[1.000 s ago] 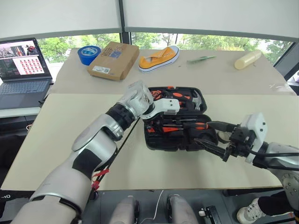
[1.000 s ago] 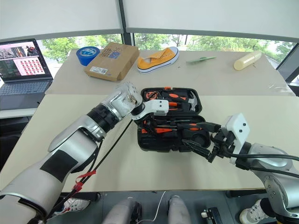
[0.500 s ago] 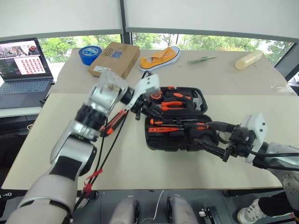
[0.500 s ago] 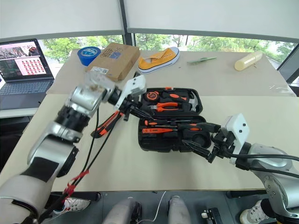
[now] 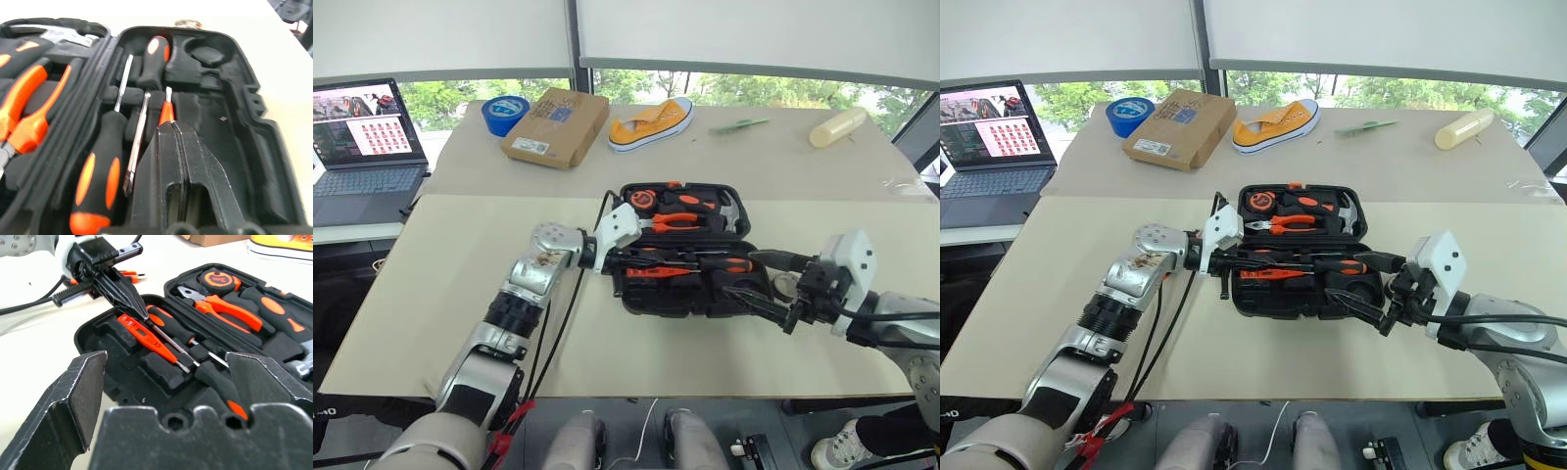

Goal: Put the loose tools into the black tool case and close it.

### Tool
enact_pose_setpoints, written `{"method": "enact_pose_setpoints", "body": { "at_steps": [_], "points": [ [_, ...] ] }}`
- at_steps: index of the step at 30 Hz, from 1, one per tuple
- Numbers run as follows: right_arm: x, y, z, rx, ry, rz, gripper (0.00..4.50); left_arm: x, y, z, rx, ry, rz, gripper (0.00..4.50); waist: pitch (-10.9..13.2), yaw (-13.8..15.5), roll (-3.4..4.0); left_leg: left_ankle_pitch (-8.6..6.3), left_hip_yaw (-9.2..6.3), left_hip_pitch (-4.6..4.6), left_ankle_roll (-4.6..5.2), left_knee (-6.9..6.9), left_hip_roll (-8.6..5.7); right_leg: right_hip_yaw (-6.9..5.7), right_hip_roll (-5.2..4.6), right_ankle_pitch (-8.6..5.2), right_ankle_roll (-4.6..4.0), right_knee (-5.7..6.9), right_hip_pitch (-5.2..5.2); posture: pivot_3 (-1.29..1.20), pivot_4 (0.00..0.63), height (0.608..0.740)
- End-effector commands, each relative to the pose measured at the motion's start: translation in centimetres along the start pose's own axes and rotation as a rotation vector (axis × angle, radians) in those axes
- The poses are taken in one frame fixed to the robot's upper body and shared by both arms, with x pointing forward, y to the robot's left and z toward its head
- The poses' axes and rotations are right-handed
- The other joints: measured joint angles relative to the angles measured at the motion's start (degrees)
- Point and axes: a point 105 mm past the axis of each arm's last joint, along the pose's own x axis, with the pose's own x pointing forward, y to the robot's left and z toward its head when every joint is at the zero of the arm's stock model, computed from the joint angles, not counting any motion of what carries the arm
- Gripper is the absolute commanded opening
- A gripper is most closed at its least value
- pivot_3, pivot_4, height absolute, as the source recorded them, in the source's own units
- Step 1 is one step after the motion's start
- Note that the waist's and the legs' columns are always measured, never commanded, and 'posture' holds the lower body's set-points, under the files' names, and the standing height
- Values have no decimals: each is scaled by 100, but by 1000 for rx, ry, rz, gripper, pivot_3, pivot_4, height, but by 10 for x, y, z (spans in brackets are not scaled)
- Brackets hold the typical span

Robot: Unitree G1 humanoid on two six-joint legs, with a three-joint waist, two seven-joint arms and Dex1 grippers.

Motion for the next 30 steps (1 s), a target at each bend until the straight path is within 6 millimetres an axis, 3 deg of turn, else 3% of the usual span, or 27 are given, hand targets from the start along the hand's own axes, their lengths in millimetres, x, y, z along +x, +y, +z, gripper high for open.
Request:
{"method": "enact_pose_setpoints", "body": {
  "at_steps": [1, 9, 16, 30],
  "points": [
    [-1, -1, 7, -30, -13, -5, 4500, 7, 0, 4, 54, 7, -18, 16, 0, -2, 0, 0, 0, 0, 0, 0, 0, 0, 0, 0, 0, 0, 0, 0, 150, 735],
    [-2, -3, 5, -20, -14, -29, 4500, 14, -7, -15, 103, 85, -69, 16, -1, 8, 1, -2, 0, 1, 3, 0, 0, -1, -1, 0, 0, -1, 4, 0, 150, 735],
    [-1, -1, 7, -19, -31, -36, 4500, 17, 3, -23, 74, 106, -17, 16, -6, 9, 6, -20, -1, 32, 34, 0, 0, -2, 0, 0, 0, -13, 37, 0, 150, 735],
    [0, -3, 8, -24, -30, -35, 4500, 3, -6, -50, 59, 234, -95, 16, -8, -42, 9, -23, -6, 72, 38, -10, 8, -3, 6, 0, 0, -17, 75, 0, 150, 735]
  ]
}}
